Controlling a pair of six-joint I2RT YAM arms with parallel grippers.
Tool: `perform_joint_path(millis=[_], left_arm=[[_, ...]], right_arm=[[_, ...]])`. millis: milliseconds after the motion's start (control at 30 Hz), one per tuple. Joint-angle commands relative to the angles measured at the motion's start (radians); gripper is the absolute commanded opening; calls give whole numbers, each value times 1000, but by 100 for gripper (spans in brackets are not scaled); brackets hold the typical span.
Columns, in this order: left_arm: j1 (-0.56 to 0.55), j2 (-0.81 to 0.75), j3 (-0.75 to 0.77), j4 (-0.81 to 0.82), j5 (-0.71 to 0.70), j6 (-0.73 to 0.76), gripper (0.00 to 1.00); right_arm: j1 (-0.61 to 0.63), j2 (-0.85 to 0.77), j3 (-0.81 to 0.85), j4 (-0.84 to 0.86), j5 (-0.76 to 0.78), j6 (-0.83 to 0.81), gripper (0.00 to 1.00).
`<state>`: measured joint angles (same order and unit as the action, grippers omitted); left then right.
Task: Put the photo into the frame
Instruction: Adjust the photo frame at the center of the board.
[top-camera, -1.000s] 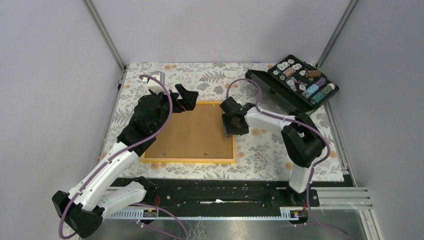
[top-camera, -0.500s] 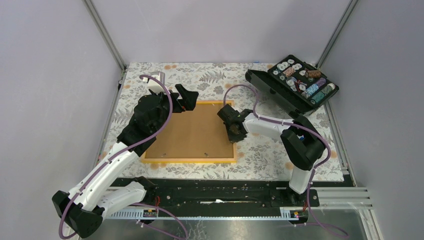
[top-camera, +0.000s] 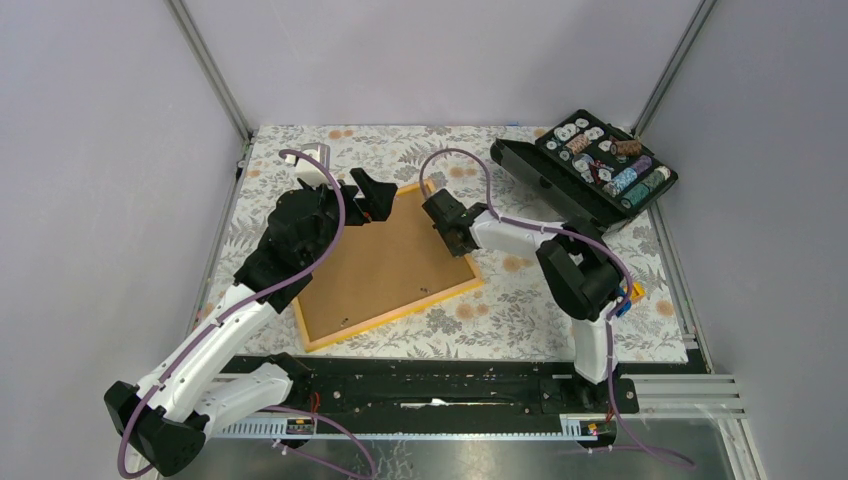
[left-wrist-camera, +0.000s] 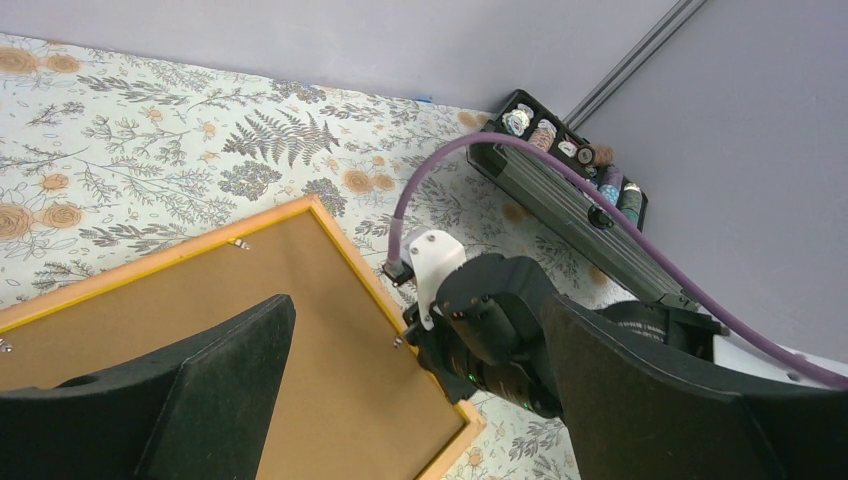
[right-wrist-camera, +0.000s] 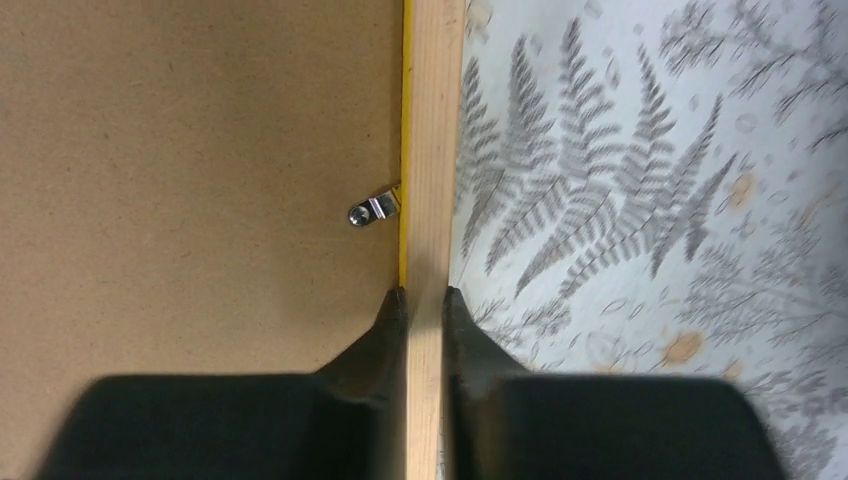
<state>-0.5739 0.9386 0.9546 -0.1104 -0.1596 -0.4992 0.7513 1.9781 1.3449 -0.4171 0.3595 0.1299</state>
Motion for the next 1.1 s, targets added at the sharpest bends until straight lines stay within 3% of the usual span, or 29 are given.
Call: perform_joint_path(millis=[0,33,200,300,400,533,767,900,1067], left_arm=[[3,0,1,47,5,-3,98],[4,-2,1,46,4,-2,98],[5,-12,-1,46,-7,2,98],[5,-12,-1,47,-8,1,98],[5,-10,1,47,4,-3,98],[6,-13,0,47,6,-4,98],[6,-16,-1,48,-4,2,98],[6,-22,0,47,-5,4,98],[6,-33,1,47,-6,5,98]], right_arm=[[-29,34,107,61,125,-200,22],[-30,36,128,50,136,-199,34],[-29,24,196,-103,128,-16,63],[-29,-33,179,-214,83,189,70],[-23,-145,73,-214,-65,385,74],[29,-294,-146,-23,-222,657,75],[66,-302,-267,3,-253,1074,73],[66,-261,-282,-8,-222,1167,69],[60,-178,-251,-20,-153,1169,61]])
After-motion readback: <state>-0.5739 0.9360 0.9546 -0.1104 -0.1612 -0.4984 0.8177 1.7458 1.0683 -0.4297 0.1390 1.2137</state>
